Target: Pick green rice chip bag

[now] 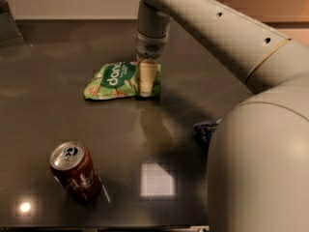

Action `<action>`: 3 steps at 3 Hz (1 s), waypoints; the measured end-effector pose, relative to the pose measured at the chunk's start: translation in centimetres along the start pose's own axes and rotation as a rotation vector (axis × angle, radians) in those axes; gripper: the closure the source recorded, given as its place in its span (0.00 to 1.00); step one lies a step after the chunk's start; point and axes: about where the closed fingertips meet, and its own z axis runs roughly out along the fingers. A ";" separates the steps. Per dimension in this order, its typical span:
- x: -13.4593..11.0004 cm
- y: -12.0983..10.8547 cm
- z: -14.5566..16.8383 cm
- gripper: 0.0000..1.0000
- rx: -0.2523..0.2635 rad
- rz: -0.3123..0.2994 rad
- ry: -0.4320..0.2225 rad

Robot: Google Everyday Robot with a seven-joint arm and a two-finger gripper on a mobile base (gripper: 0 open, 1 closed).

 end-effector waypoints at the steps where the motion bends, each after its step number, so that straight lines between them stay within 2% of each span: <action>1: -0.2 0.0 -0.5 0.41 -0.011 -0.010 -0.005; 3: 0.7 1.3 -5.1 0.88 -0.011 -0.062 -0.056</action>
Offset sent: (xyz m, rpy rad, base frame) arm -0.0214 -0.0207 0.0473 0.0293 0.0266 0.0519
